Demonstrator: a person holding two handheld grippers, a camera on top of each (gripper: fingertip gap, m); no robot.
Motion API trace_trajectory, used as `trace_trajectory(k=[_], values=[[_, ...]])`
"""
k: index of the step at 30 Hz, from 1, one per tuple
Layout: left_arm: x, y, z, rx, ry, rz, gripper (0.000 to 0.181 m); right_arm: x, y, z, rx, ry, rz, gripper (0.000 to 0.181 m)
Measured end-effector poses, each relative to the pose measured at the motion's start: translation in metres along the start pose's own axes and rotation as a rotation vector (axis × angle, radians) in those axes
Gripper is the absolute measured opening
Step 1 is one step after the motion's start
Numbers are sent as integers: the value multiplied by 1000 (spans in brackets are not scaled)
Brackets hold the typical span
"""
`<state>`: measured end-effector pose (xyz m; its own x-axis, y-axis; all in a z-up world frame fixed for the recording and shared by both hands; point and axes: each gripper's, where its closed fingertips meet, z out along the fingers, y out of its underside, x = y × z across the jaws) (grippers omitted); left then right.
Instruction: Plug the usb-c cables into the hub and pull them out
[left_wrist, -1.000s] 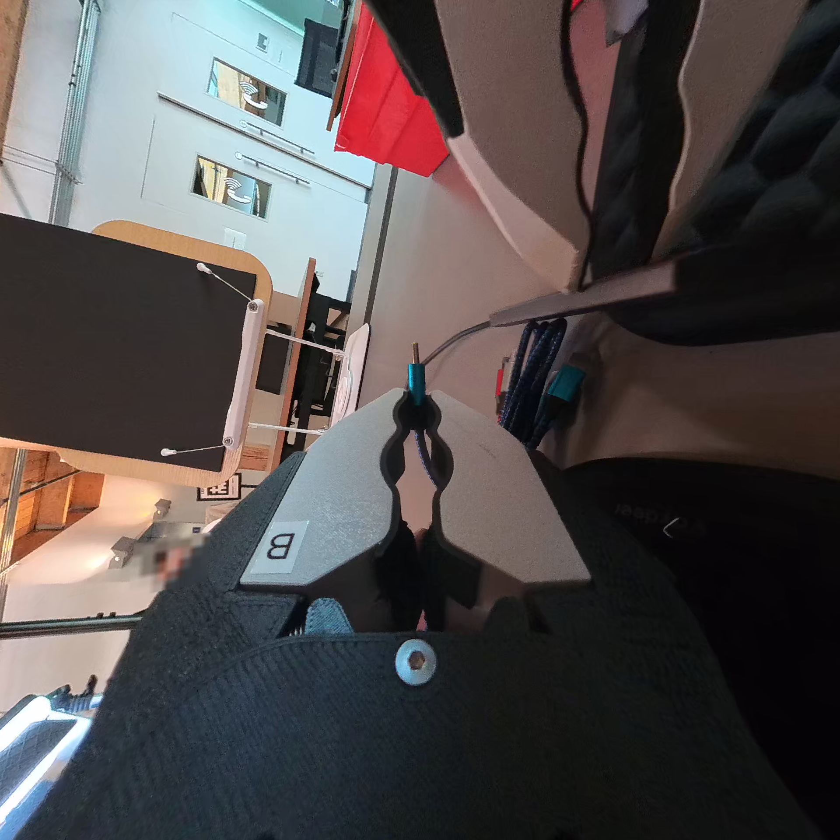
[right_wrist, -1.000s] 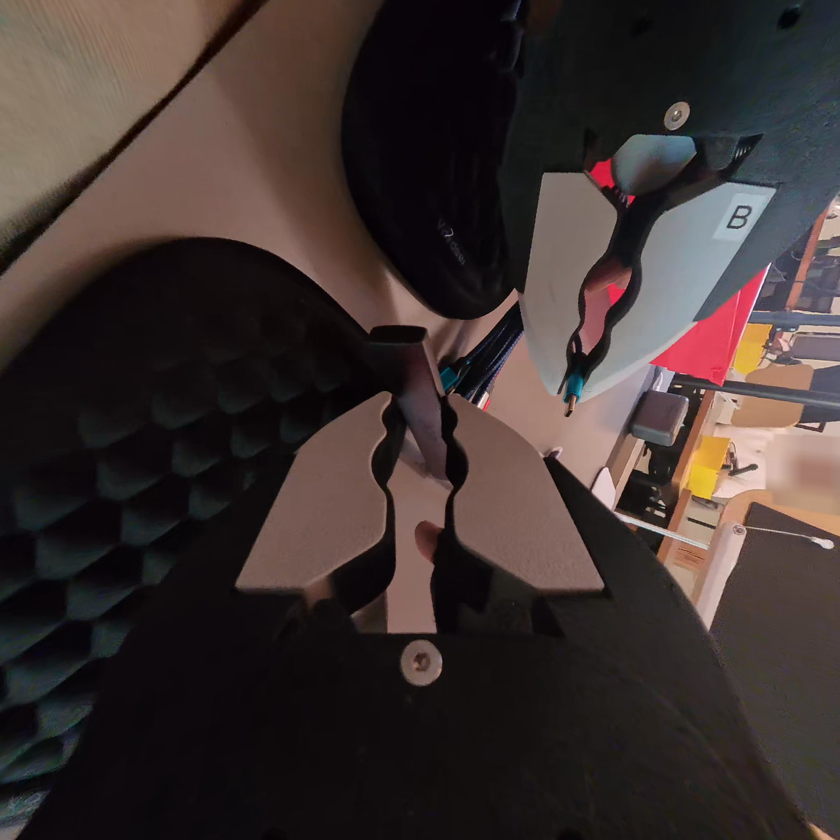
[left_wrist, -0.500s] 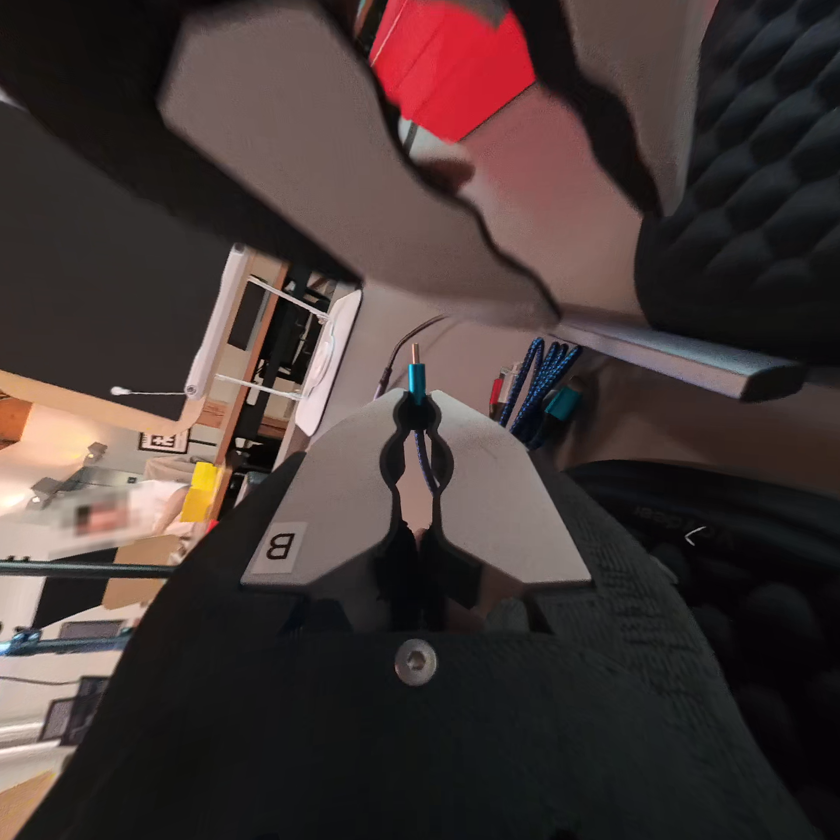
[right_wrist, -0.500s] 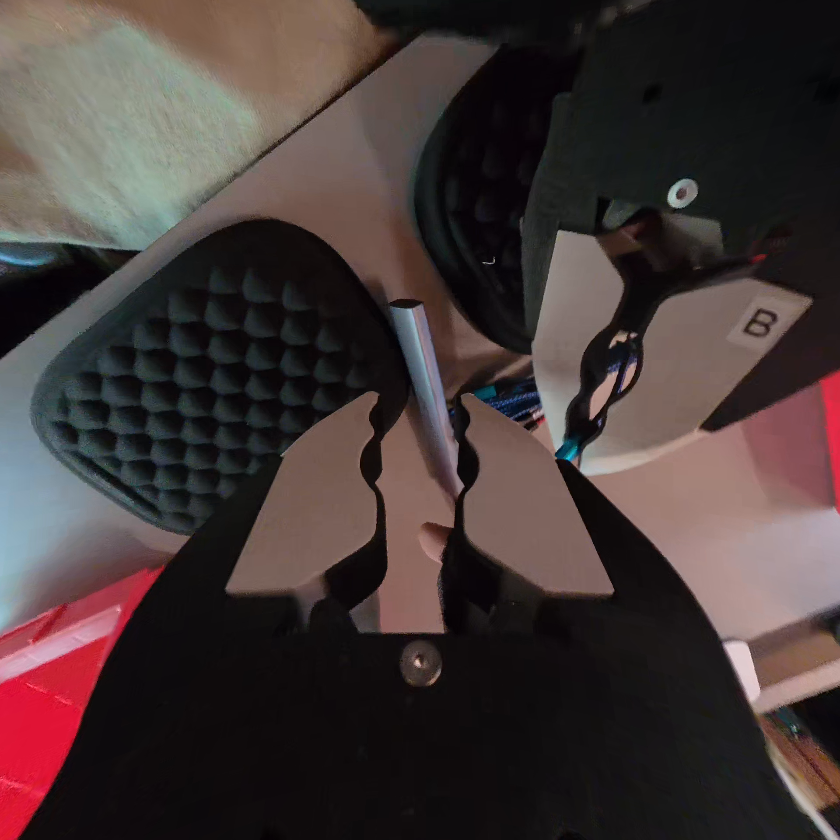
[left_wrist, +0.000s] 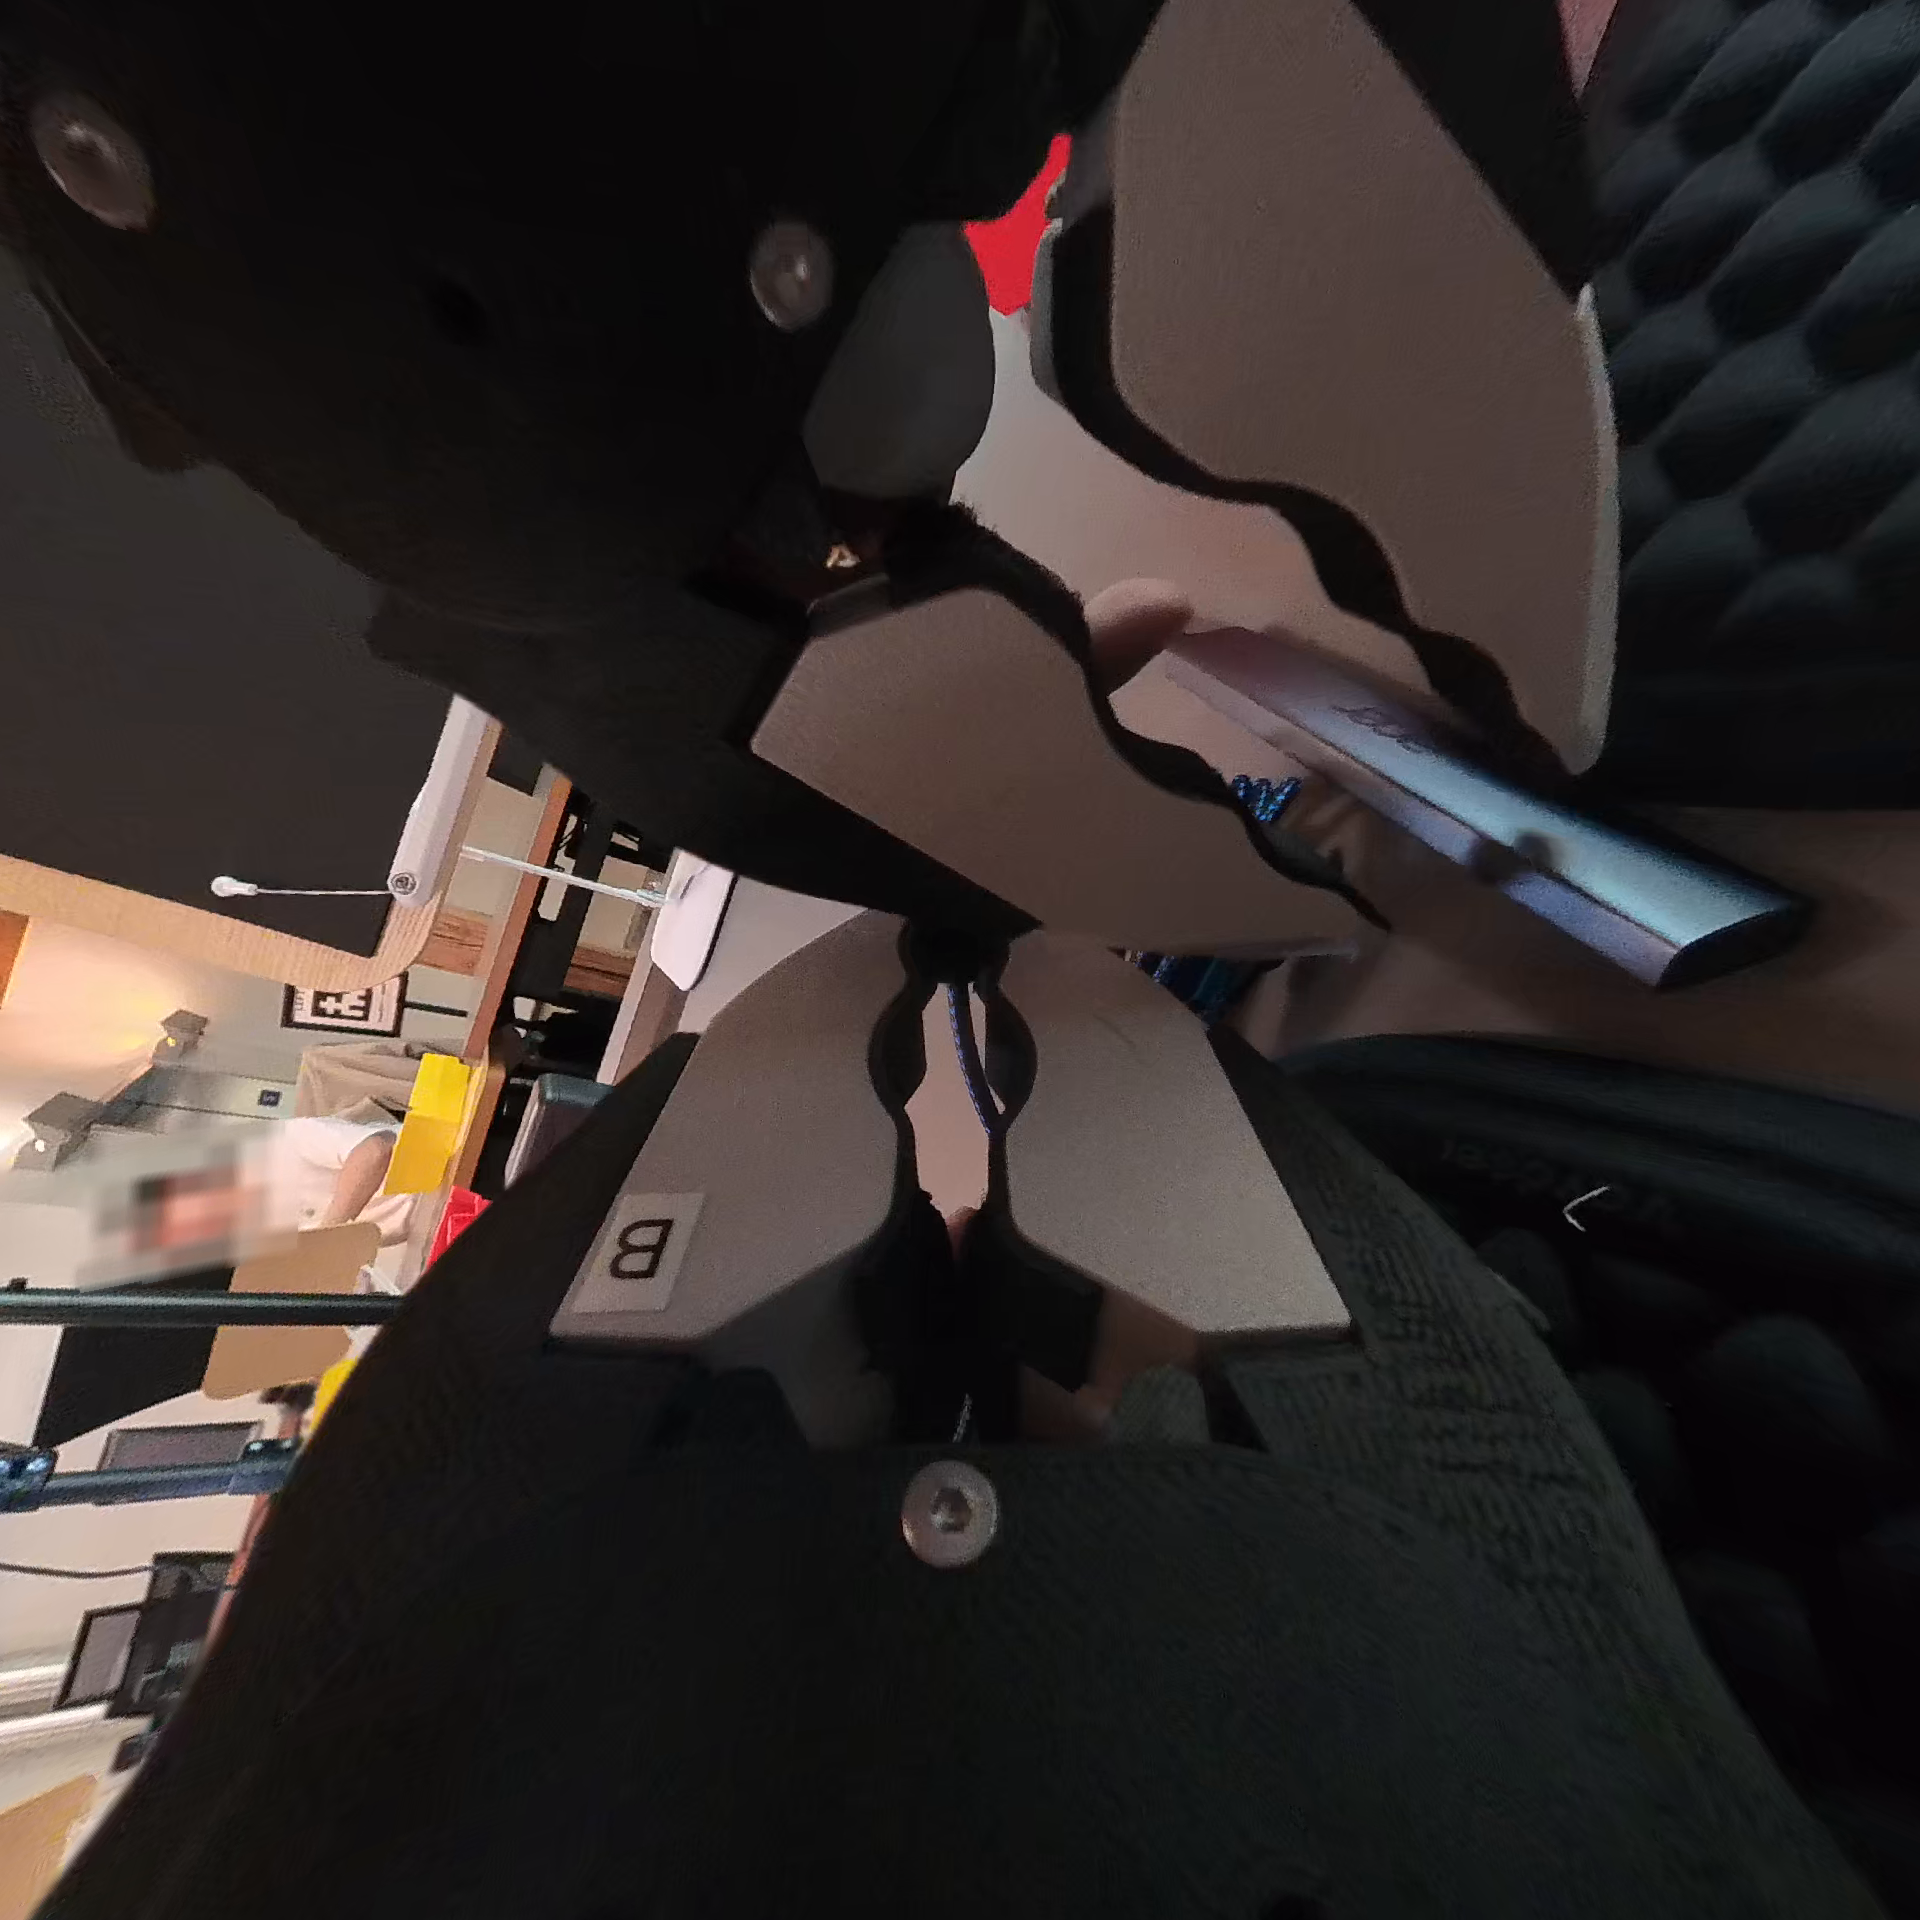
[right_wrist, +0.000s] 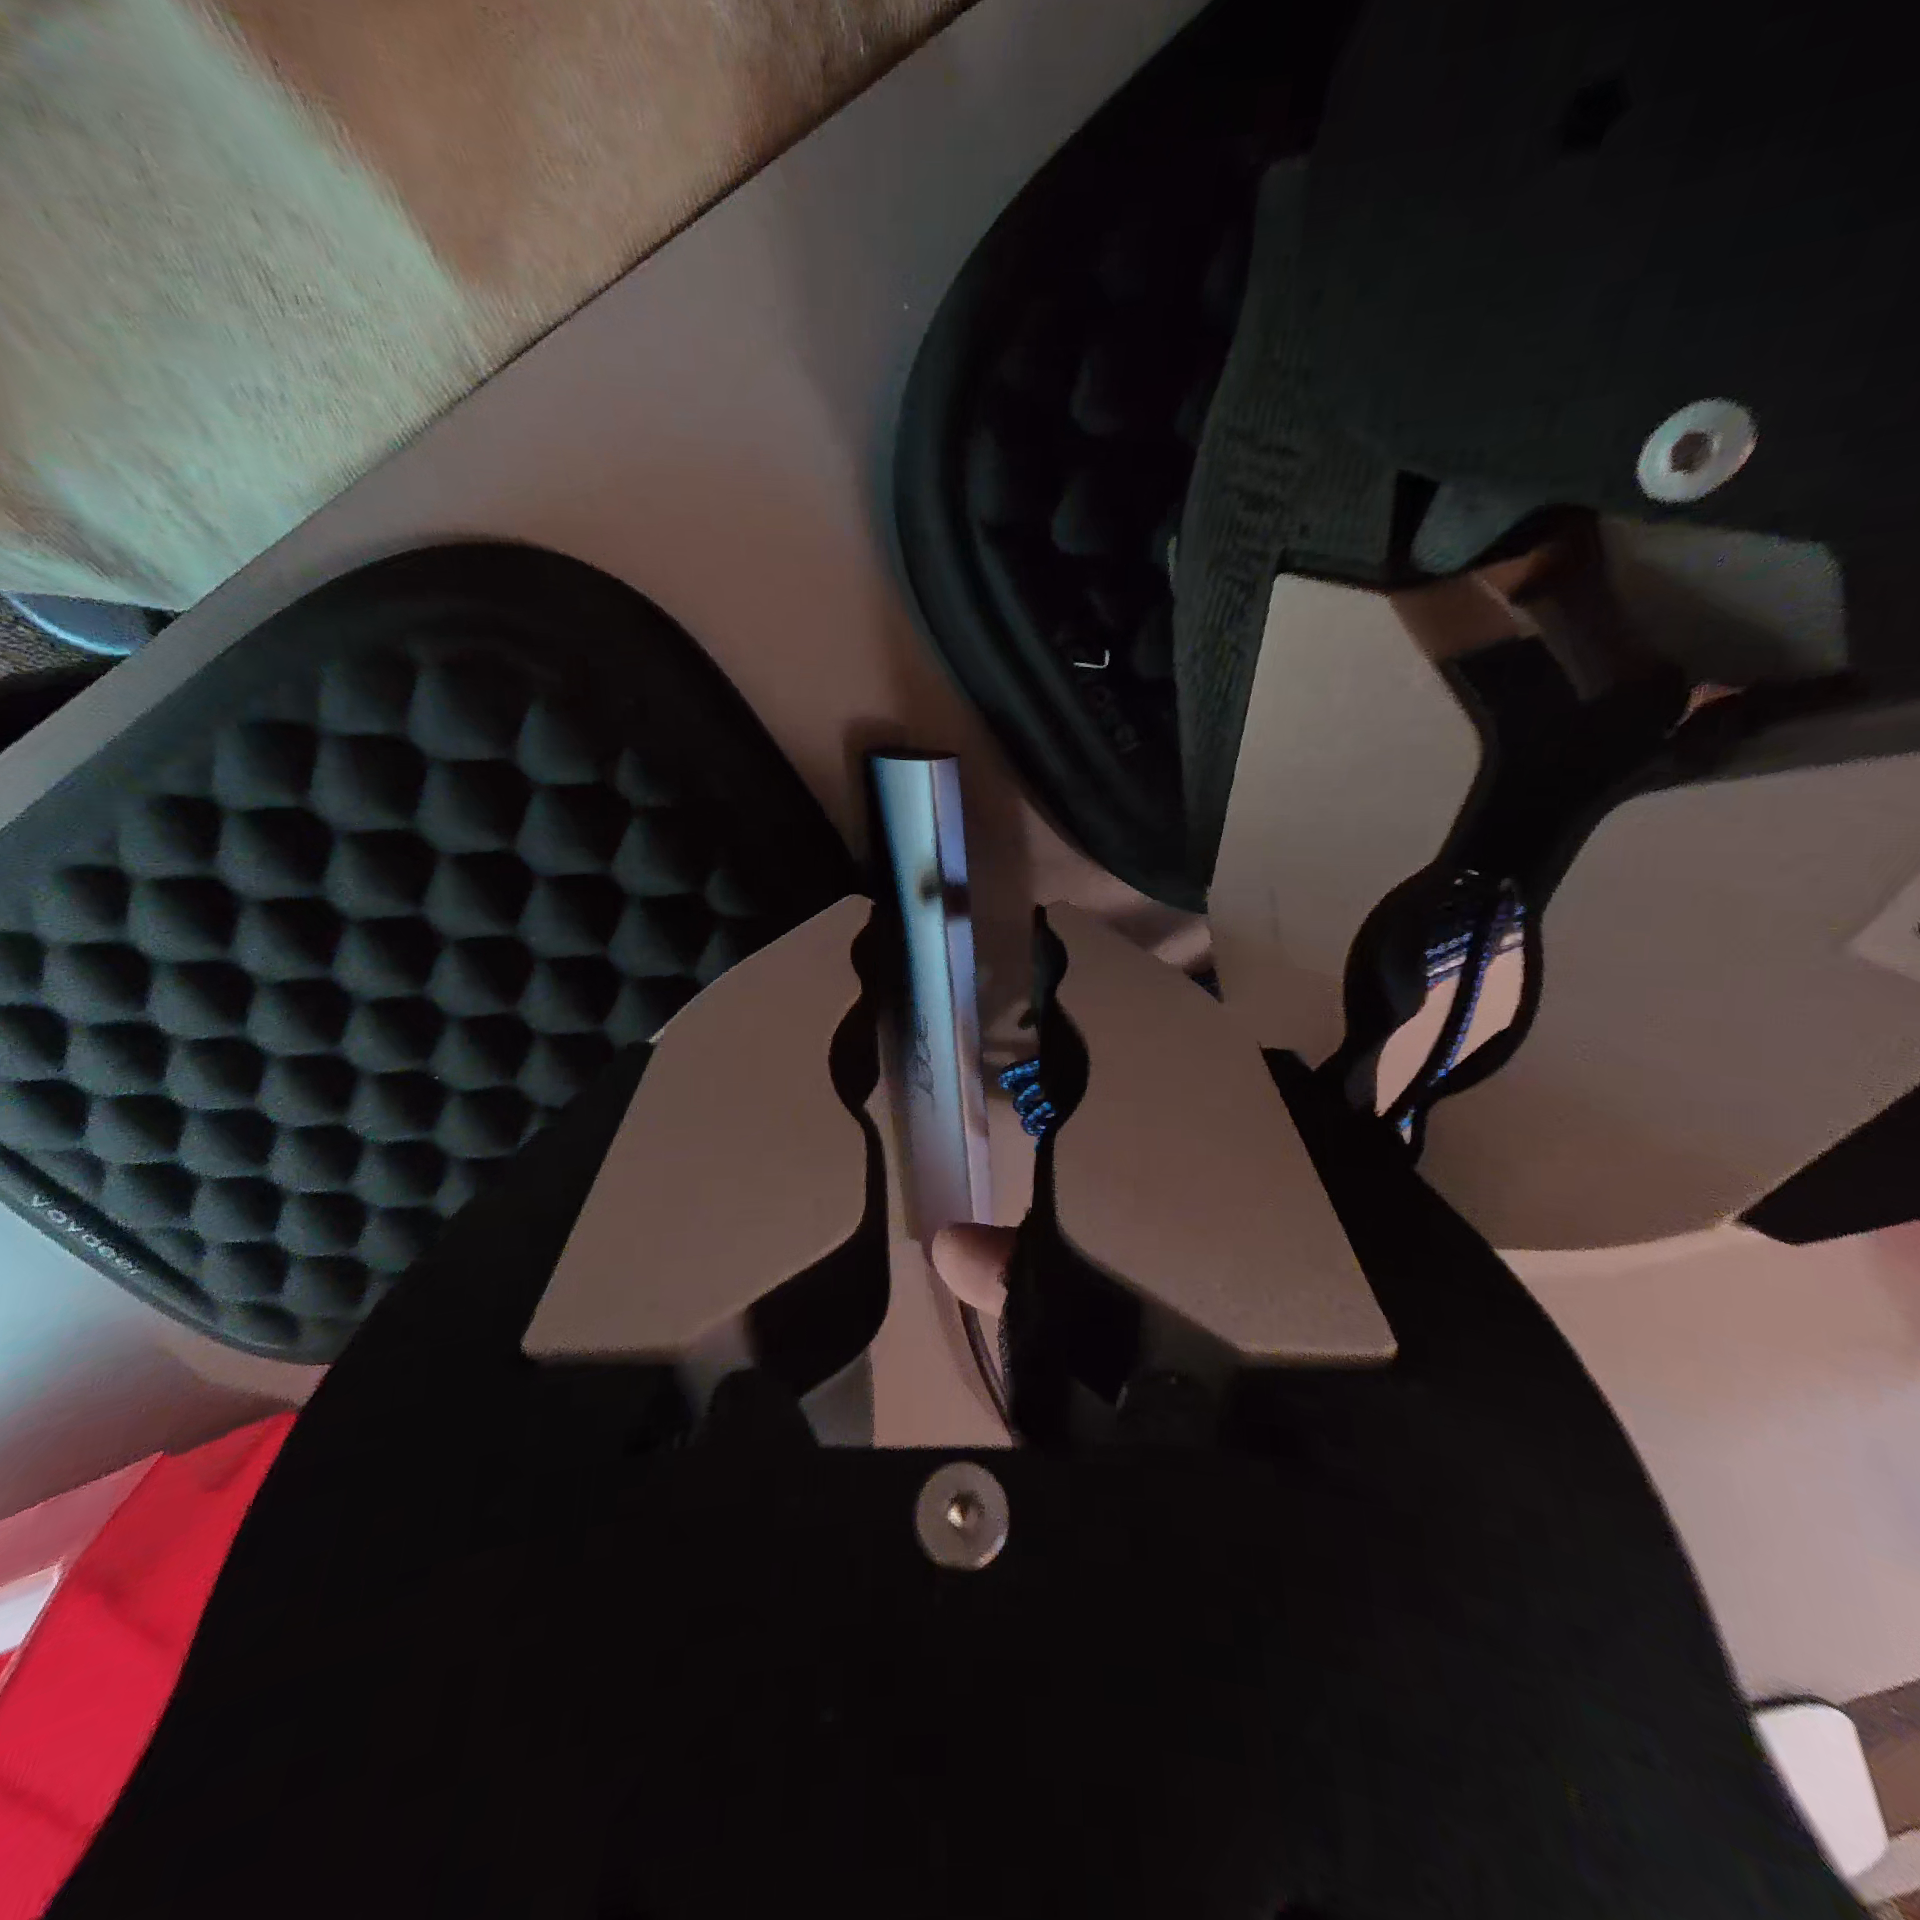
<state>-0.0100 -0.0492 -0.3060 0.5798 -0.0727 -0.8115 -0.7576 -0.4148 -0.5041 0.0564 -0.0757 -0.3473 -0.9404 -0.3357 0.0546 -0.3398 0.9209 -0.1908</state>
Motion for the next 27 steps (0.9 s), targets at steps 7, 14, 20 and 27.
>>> trace_trajectory(k=[7, 14, 20, 27], values=[[12, 0, 3, -7, 52, 61, 4, -5, 6, 10, 3, -15, 36, 15], [7, -1, 1, 1, 35, 36, 4, 1, 12, 1, -50, 181, -58, 9], [-1, -4, -2, 37, 13, -27, 4, 10, 12, -56, 9, 742, 26, 8], [3, -25, -9, 174, 68, -99, 4, -16, 4, -77, 63, 1128, 180, 8]])
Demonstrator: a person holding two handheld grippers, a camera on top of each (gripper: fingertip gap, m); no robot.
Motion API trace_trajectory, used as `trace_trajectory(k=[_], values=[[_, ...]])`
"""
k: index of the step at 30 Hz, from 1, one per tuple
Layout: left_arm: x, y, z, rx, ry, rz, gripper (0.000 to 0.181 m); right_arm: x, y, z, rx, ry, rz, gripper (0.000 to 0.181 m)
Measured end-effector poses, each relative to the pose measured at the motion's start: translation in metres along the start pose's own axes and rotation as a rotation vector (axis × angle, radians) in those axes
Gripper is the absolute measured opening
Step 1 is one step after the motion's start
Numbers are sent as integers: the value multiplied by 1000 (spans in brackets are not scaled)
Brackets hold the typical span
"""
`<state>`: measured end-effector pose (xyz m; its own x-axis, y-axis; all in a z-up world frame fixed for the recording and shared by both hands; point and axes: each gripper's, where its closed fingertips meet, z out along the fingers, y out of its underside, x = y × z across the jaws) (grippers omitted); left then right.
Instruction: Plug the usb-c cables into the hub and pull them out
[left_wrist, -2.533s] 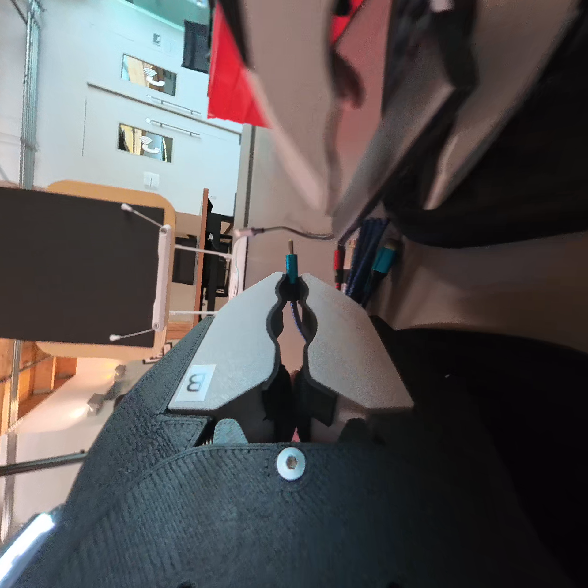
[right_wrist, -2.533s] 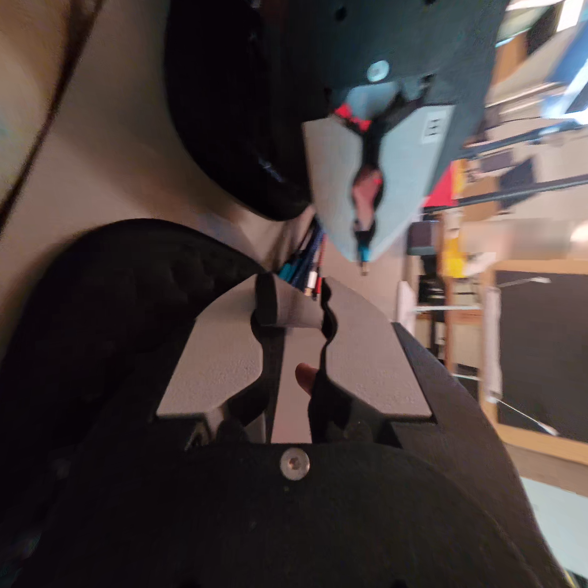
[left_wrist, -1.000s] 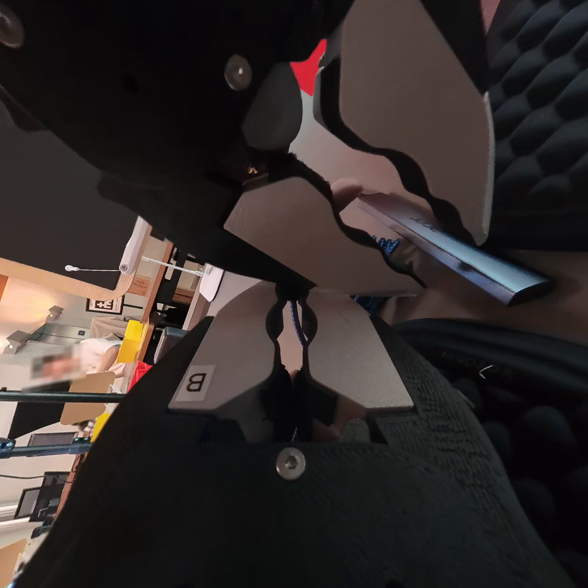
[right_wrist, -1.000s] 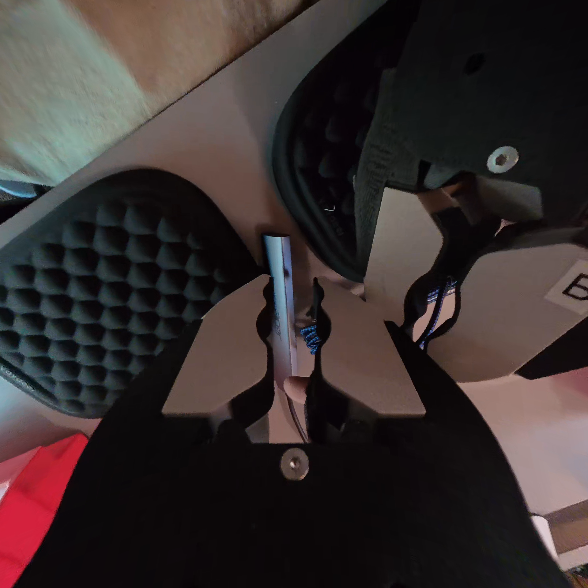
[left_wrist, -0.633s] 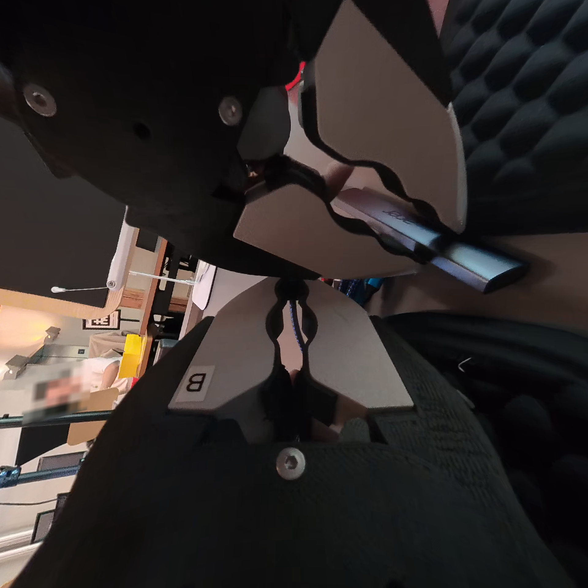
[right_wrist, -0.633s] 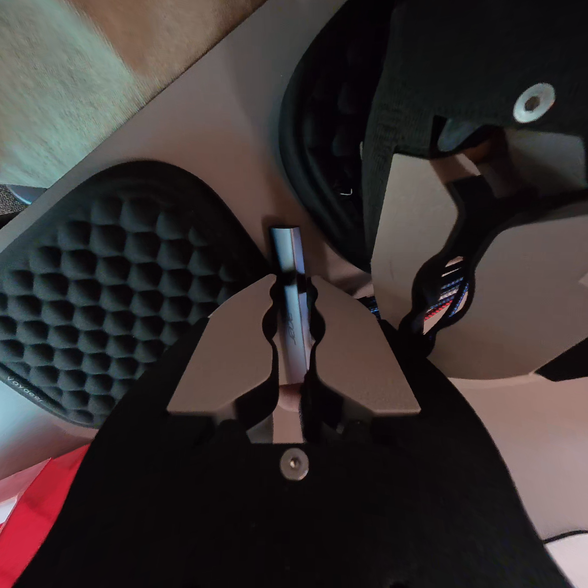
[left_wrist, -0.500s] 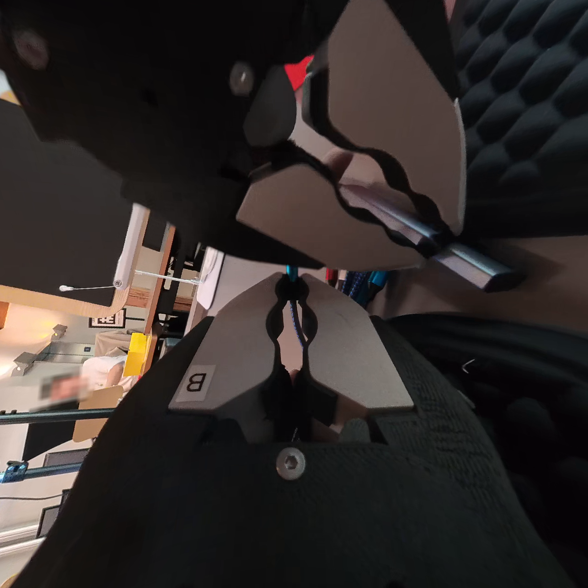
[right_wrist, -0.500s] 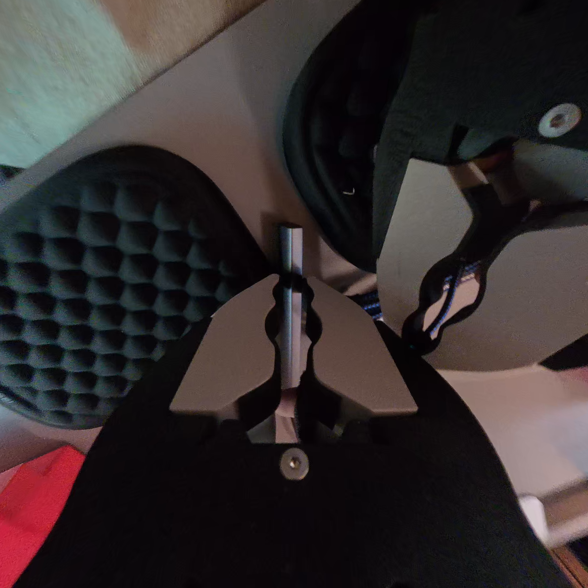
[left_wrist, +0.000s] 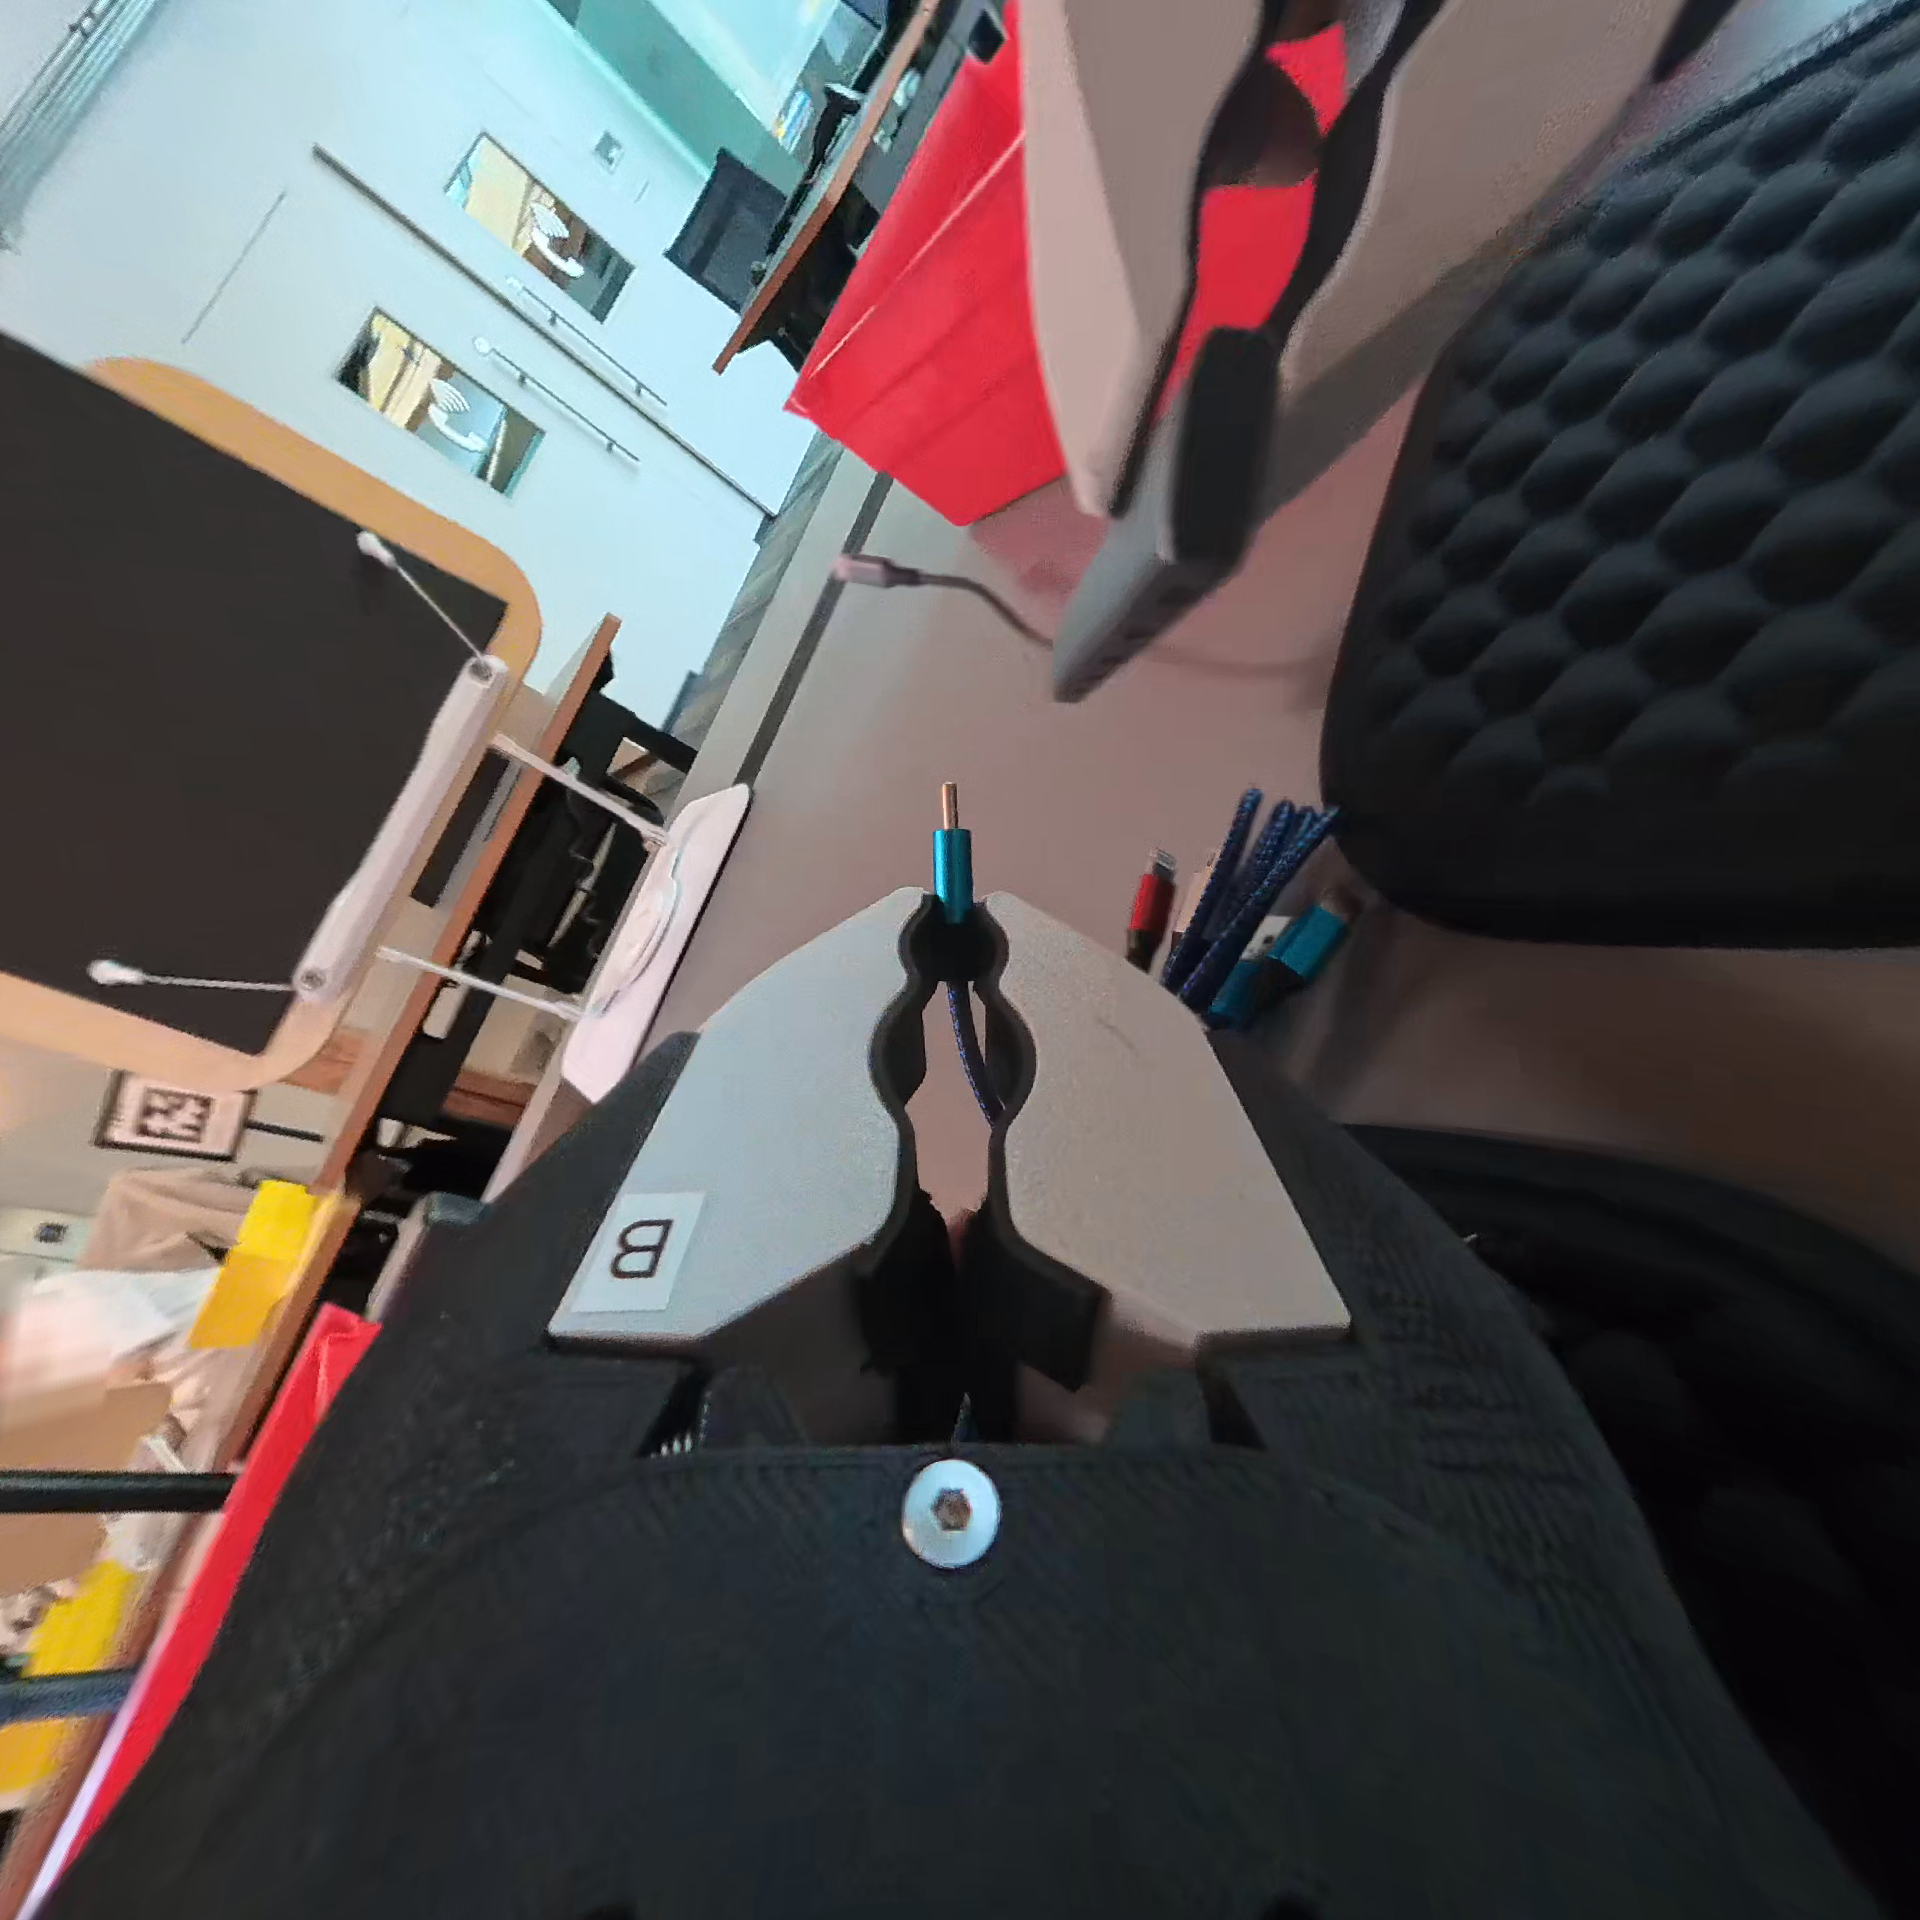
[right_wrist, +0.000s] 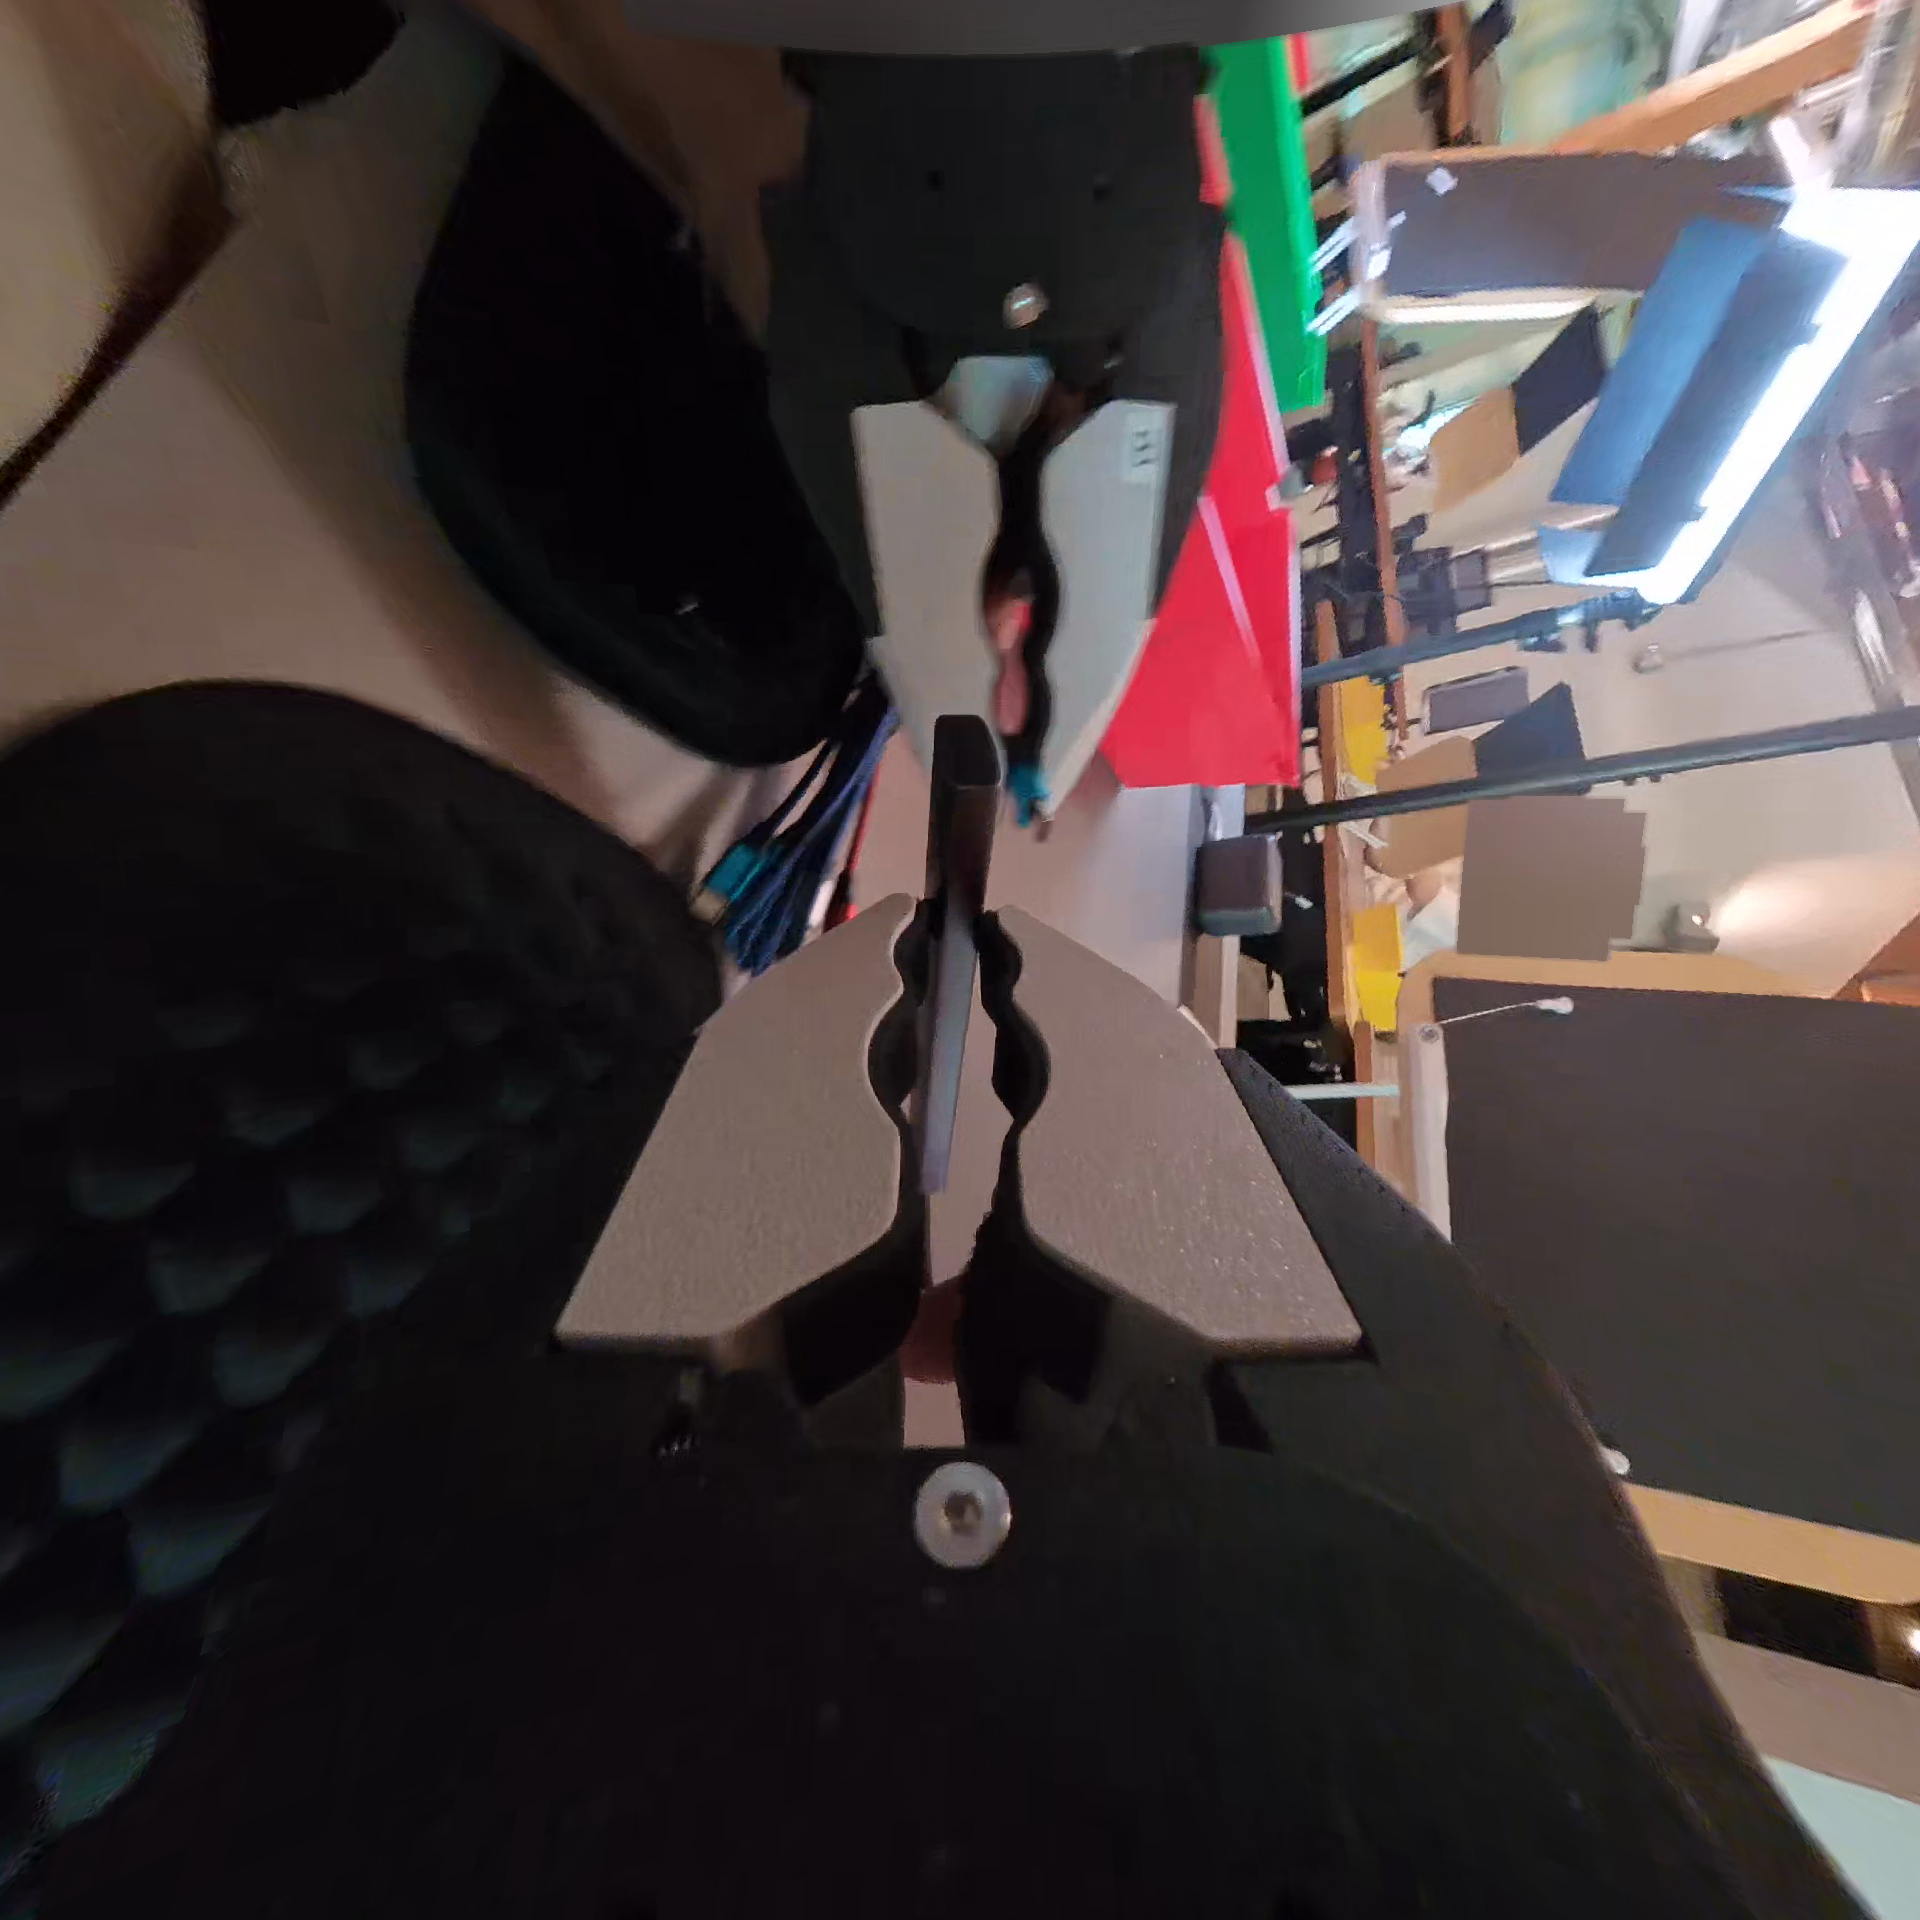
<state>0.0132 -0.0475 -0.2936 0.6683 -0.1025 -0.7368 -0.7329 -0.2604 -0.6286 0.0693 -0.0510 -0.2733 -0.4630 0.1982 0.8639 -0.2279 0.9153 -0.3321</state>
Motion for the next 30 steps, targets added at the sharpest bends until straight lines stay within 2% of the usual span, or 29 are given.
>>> trace_trajectory(k=[2, 5, 8, 11, 13, 15, 21, 23, 25, 28, 30], values=[[3, 1, 1, -23, -7, 77, 4, -24, 6, -5, -69, -93, -77, 8], [8, 1, 3, -39, 2, 134, 4, -58, 15, -21, -174, -381, -158, 8], [5, 0, 3, -27, -5, 114, 4, -61, 12, -31, -204, -599, -162, 8], [-1, 3, 2, -26, -25, 66, 4, -72, 13, -24, -207, -766, -246, 8], [-9, 11, 1, -58, -58, 19, 4, -79, 12, -18, -192, -848, -298, 8], [-14, 18, 0, -82, -68, -22, 4, -78, 12, -18, -207, -919, -261, 8], [-17, 18, -3, -63, -70, -72, 4, -93, 18, -13, -258, -1054, -283, 9], [-17, 18, -3, -62, -67, -64, 4, -94, 18, -12, -266, -1080, -263, 9], [-15, 16, -3, -50, -61, -36, 4, -91, 17, -11, -233, -1039, -262, 8], [-12, 13, -2, -55, -59, 23, 4, -64, 15, -1, -197, -775, -208, 9], [-9, 14, 0, -71, -55, 57, 4, -26, 6, 4, -125, -477, -101, 9]])
